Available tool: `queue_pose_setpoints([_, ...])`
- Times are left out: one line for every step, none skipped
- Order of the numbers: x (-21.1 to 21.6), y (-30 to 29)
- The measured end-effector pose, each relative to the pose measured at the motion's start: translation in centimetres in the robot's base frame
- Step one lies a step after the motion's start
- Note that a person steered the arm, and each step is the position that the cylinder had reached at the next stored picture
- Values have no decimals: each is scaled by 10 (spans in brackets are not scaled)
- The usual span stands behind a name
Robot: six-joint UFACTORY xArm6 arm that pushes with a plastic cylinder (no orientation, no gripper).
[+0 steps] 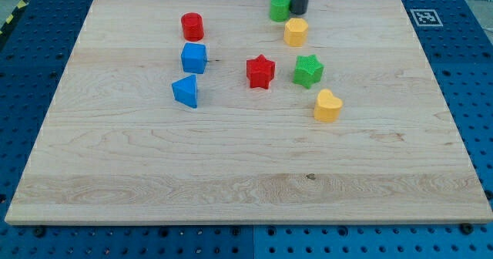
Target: Move green circle towards the center
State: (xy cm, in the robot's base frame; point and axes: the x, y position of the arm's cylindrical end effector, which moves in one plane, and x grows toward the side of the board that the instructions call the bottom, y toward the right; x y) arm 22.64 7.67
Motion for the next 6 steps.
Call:
queue_pose_setpoints([-8,-33])
queue_pose_setpoints([-26,-44])
queue_pose_setpoints([-33,-48])
queue_pose_setpoints([-33,-77])
queue_pose_setpoints([-33,-91])
queue_pose_setpoints([-30,-86])
